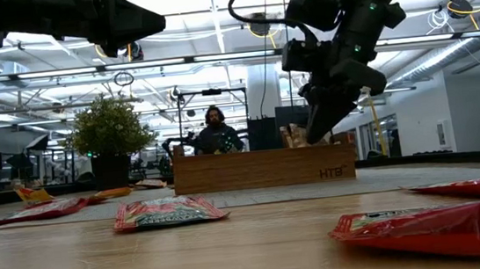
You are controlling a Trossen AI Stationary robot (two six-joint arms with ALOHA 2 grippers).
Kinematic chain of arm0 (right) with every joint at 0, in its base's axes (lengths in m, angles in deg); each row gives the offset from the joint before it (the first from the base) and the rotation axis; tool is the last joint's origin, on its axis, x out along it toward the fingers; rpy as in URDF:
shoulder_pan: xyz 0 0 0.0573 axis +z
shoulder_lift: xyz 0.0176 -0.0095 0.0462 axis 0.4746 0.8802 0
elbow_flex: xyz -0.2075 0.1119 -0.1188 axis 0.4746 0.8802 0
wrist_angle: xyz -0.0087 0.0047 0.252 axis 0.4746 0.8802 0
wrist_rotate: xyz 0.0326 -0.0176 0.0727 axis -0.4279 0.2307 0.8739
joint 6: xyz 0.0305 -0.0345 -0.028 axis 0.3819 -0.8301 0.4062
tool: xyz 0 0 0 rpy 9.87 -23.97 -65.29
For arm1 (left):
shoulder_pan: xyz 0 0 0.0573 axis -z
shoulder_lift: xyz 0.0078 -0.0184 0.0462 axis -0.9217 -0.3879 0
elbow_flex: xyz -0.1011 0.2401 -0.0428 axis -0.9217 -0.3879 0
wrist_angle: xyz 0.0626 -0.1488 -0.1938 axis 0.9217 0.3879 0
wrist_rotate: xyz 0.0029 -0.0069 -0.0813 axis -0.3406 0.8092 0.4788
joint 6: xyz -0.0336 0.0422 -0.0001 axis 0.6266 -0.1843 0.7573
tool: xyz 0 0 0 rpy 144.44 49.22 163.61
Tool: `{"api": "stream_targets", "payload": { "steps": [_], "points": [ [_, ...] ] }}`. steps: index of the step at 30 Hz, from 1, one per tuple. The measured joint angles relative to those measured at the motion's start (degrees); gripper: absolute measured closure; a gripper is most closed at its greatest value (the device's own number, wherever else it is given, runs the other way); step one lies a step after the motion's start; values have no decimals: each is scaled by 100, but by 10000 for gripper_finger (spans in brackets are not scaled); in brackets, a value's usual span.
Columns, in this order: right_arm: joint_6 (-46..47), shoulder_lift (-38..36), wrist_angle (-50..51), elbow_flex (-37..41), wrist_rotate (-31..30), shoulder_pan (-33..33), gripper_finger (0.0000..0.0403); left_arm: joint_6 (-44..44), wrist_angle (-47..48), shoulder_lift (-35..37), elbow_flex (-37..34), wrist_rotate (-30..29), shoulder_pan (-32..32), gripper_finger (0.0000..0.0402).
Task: Pick & Place Tea
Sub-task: Put the brown tea bag into the right section of the wooden organizer
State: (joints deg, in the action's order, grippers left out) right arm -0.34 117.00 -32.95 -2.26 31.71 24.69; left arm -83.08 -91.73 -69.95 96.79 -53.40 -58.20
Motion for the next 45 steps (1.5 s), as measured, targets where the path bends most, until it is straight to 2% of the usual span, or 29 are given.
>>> {"api": "stream_targets", "payload": {
  "steps": [10,13,45],
  "points": [
    [77,0,227,11,62,-89,403,2,2,0,0,0,2,344],
    [81,0,249,13,340,-96,403,2,0,-2,0,0,2,344],
    [497,460,493,9,334,-203,403,0,0,0,0,0,2,344]
  ]
}}
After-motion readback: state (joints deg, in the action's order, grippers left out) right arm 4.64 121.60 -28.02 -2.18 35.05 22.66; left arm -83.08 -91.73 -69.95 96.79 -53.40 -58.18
